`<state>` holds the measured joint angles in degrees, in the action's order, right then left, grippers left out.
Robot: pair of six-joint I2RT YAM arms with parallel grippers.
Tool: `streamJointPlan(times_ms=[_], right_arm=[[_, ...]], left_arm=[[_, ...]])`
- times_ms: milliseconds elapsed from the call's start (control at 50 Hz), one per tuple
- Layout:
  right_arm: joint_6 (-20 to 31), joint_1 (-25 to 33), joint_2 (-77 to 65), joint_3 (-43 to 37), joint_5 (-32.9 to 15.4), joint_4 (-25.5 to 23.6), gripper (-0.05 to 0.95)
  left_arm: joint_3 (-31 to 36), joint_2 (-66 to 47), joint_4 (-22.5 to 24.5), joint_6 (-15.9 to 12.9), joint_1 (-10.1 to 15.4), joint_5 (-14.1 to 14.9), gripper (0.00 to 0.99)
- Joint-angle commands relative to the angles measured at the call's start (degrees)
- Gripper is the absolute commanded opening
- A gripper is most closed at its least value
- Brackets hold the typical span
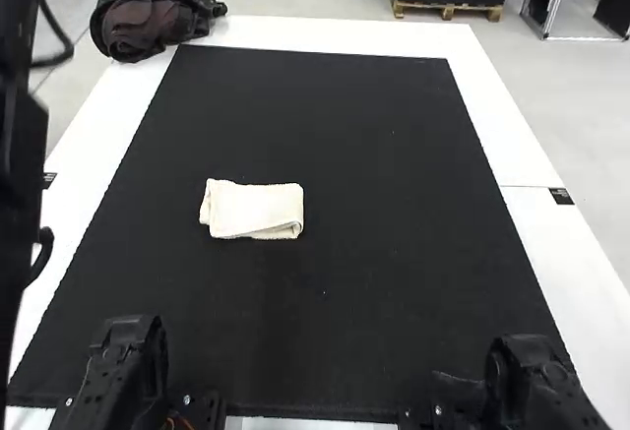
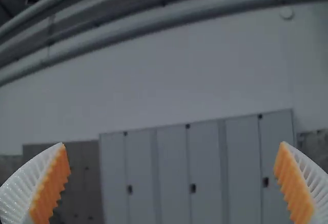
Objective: Fold the towel.
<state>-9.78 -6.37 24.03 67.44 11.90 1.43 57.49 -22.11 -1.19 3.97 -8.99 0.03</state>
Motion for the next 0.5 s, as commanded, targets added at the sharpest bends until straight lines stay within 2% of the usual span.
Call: streamJointPlan(times_ms=[0, 140, 340, 480], right_arm=[[1.5, 2.7, -6.6, -2.9, -2.6, 0.1, 0.92], [2.5, 5.6, -13.9, -5.1, -6.0, -4.5, 0.92], [3.8, 8.7, -21.0, -7.2, -10.8, -6.3, 0.92], [5.2, 9.8, -24.0, -9.6, -12.7, -6.3, 0.92]], left_arm=[[-4.3, 5.5, 2.2, 0.7, 0.0, 0.8, 0.967], [-9.5, 14.1, 5.5, 0.6, -0.1, 1.1, 0.967], [-12.8, 22.2, 4.7, 0.3, -0.8, 0.7, 0.967], [-13.6, 22.4, 2.7, -0.1, -2.3, -0.6, 0.967]])
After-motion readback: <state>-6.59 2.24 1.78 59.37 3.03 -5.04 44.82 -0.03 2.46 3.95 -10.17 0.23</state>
